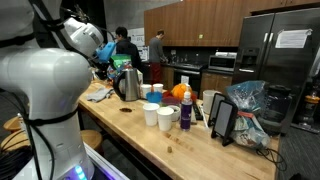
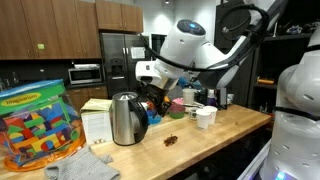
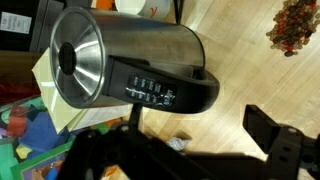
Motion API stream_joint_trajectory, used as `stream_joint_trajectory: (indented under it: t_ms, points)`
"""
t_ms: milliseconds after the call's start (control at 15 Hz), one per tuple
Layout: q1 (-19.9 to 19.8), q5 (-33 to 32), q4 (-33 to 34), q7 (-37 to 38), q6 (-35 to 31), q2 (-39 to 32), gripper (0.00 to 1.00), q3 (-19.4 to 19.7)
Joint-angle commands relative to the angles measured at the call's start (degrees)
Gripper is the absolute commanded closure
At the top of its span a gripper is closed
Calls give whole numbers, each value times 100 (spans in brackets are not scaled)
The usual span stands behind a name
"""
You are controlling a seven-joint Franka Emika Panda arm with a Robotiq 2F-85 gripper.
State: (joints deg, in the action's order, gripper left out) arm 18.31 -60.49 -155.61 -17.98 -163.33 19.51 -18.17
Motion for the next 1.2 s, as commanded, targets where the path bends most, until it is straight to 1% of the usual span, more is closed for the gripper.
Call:
stream_joint_trajectory:
  t_ms: [0, 200, 333, 533, 667, 933, 1000, 1133]
  points:
    - [146, 379, -124, -496, 244, 469, 0, 213]
    - [265, 852, -101, -984, 540, 600, 0, 371]
    - [427, 1309, -67, -1462, 786, 627, 0, 544]
    - [543, 1766, 49, -2024, 1294, 690, 0, 697]
    - [709, 2287, 146, -2699, 1584, 661, 0, 877]
    - [865, 3315, 407, -4101, 2119, 633, 0, 1063]
    - [851, 3543, 487, -4427, 2250, 633, 0, 1061]
    - [721, 3696, 675, -4787, 2493, 626, 0, 967]
